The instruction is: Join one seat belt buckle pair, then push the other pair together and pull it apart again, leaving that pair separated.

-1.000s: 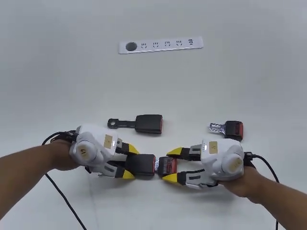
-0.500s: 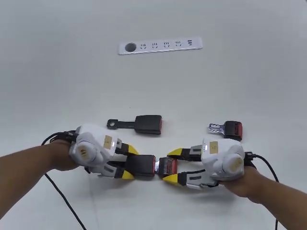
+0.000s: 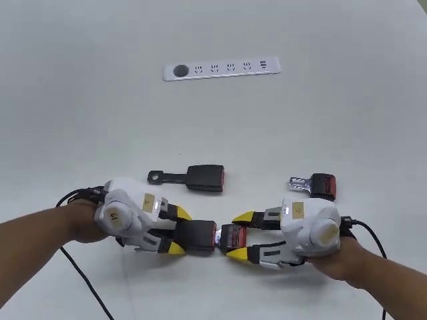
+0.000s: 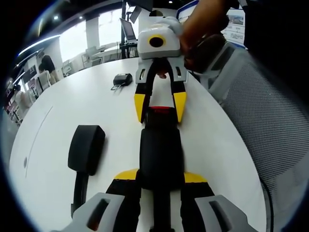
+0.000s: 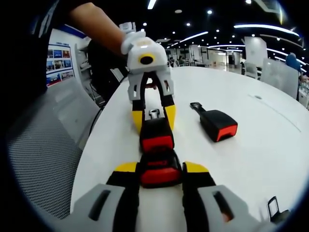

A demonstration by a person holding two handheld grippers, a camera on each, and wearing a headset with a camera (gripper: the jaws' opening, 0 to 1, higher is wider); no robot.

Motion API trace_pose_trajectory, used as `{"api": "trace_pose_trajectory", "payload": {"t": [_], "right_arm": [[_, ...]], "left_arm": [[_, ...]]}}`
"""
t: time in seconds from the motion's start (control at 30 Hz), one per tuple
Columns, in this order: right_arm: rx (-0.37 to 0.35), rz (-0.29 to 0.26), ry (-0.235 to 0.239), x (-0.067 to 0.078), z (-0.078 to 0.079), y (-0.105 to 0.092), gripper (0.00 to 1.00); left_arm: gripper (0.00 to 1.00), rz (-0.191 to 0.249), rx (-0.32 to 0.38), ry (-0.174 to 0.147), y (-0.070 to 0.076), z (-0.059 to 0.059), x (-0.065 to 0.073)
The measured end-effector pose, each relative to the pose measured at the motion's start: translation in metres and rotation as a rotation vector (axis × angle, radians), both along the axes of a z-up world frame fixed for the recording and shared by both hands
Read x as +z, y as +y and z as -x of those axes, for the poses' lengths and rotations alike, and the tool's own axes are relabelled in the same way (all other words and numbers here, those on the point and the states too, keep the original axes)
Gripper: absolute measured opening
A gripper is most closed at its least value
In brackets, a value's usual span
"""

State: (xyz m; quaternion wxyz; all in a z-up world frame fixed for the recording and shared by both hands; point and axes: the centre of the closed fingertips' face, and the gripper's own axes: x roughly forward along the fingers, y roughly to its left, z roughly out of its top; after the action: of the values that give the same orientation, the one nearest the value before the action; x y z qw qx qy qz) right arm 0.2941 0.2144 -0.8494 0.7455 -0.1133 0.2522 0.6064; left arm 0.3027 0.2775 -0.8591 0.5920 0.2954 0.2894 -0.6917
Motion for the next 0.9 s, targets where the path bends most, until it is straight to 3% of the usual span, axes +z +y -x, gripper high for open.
{"api": "trace_pose_trajectory", "payload": {"t": [0.13, 0.23, 0.33, 0.37, 0.43, 0.47, 0.5, 0.53, 0.6, 0.7, 0.77, 0.83, 0.9], "right_arm": [[0.001, 0.013, -0.004, -0.001, 0.001, 0.002, 0.34], [0.026, 0.065, -0.040, -0.002, 0.002, 0.003, 0.36], [0.007, 0.100, -0.022, -0.001, 0.001, 0.004, 0.37], [-0.004, 0.125, -0.030, -0.003, -0.001, 0.002, 0.40], [-0.078, 0.097, -0.007, 0.002, -0.006, 0.002, 0.51], [-0.110, 0.068, 0.016, 0.007, -0.008, 0.001, 0.57], [-0.123, 0.043, 0.023, 0.012, -0.009, -0.001, 0.62], [-0.130, 0.041, 0.017, 0.014, -0.009, -0.004, 0.63], [-0.145, 0.049, 0.013, 0.018, -0.009, -0.014, 0.64], [-0.186, 0.037, 0.026, 0.022, -0.011, -0.030, 0.66], [-0.204, 0.048, 0.021, 0.022, -0.013, -0.039, 0.65], [-0.227, 0.040, 0.028, 0.025, -0.015, -0.049, 0.66], [-0.245, 0.036, 0.011, 0.030, -0.020, -0.059, 0.66]], "left_arm": [[0.32, -0.016, 0.008, -0.003, -0.002, 0.001, 0.000], [0.33, -0.034, 0.019, -0.002, -0.001, 0.002, 0.000], [0.34, -0.069, 0.021, -0.017, -0.003, 0.003, 0.000], [0.36, -0.086, 0.021, -0.011, -0.002, 0.005, 0.000], [0.44, -0.087, 0.060, 0.027, -0.005, 0.007, 0.003], [0.54, -0.098, 0.095, 0.011, -0.002, 0.003, 0.003], [0.60, -0.080, 0.132, -0.023, -0.003, -0.004, 0.007], [0.63, -0.069, 0.135, -0.015, -0.003, -0.003, 0.011], [0.63, -0.030, 0.193, 0.002, -0.001, -0.007, 0.021], [0.66, -0.018, 0.216, -0.014, 0.005, -0.013, 0.030], [0.68, -0.040, 0.226, -0.063, 0.015, -0.023, 0.031], [0.68, -0.031, 0.253, -0.056, 0.019, -0.028, 0.037], [0.68, -0.013, 0.270, -0.070, 0.020, -0.036, 0.045]]}}
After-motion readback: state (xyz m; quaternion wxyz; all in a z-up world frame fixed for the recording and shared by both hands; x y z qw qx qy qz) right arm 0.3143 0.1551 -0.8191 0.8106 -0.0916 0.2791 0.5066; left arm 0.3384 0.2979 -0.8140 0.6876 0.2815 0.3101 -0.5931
